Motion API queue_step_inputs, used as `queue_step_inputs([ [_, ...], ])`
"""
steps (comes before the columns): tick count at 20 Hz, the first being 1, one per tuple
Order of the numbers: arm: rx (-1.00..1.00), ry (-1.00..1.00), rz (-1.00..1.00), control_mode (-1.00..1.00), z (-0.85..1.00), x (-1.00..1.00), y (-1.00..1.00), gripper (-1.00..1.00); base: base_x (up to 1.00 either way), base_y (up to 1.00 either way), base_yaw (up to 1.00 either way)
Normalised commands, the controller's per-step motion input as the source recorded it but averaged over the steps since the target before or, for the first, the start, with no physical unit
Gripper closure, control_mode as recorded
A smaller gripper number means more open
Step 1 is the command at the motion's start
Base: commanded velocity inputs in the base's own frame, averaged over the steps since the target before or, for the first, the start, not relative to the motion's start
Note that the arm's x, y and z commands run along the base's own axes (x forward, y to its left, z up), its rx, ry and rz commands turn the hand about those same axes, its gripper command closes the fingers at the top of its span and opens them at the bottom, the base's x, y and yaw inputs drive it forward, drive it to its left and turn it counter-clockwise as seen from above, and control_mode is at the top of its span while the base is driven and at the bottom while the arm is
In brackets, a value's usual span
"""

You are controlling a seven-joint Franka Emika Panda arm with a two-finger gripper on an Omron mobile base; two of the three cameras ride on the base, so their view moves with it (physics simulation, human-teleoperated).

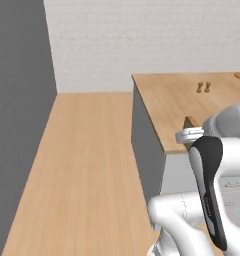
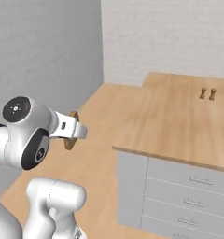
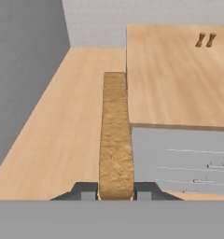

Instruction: Start the toaster. Once the lever pops up, take the bread to the plate on the dining counter.

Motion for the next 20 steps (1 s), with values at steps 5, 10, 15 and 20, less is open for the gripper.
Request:
queue_step_inputs([
  [5,0.0,0.0,0.0,1.0,0.0,0.0,0.0,1.0,0.68,1.0,-0.03],
  [10,0.0,0.0,0.0,1.0,0.0,0.0,0.0,1.0,0.81,0.99,-0.11],
  [15,0.0,0.0,0.0,1.0,0.0,0.0,0.0,1.0,0.98,0.71,-0.14],
  [20,0.0,0.0,0.0,1.0,0.0,0.0,0.0,1.0,1.0,0.14,-0.15],
])
